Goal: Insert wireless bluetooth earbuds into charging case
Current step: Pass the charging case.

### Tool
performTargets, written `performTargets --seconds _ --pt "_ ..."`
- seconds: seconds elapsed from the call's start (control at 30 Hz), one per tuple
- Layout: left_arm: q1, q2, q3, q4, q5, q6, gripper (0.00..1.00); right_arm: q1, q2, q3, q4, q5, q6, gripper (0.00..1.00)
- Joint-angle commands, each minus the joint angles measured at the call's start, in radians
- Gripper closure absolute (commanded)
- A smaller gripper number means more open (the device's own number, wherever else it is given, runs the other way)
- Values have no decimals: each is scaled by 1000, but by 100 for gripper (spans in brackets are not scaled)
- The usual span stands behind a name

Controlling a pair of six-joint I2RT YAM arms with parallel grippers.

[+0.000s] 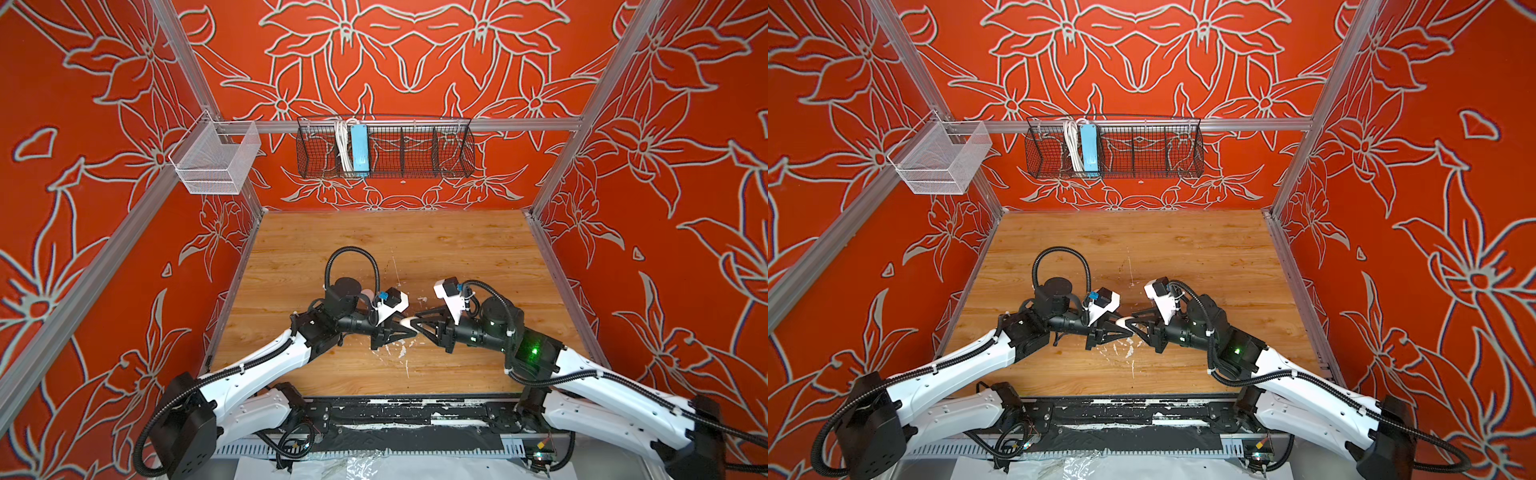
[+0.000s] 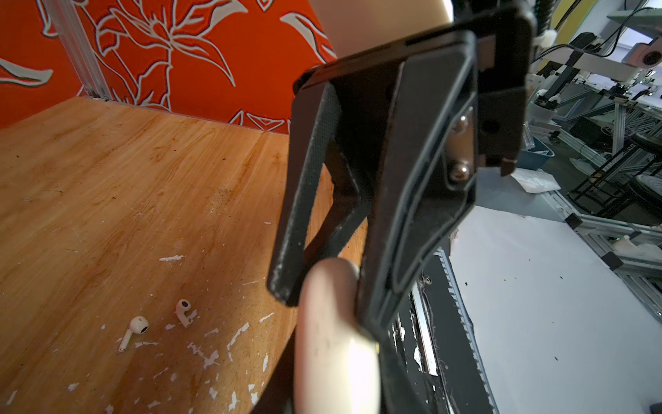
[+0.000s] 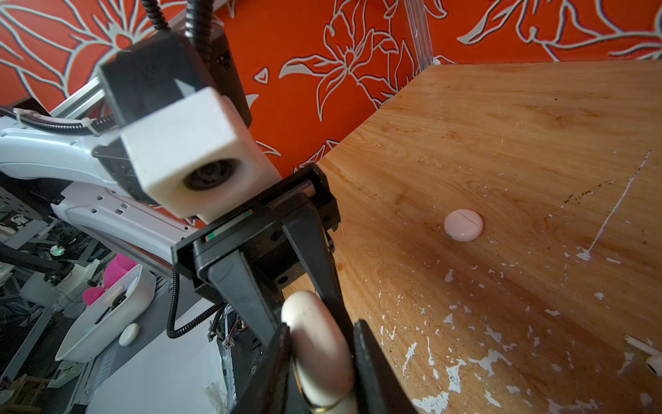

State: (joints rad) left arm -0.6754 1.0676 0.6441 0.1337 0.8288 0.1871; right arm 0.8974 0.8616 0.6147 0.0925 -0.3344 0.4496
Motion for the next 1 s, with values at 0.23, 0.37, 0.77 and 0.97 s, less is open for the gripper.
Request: performTargets --seconds 0.23,0.37,0.77,0.97 --pt "-47 -45 22 15 115 47 93 -22 -12 -51 -11 -67 49 68" --pt "-47 -26 37 3 123 46 93 -21 -22 -64 10 -113 70 67" --pt "-46 -20 51 4 112 9 92 -13 -24 -75 -5 -131 74 69" --pt "-47 -1 68 -3 114 -3 92 15 -73 -123 9 -155 62 63"
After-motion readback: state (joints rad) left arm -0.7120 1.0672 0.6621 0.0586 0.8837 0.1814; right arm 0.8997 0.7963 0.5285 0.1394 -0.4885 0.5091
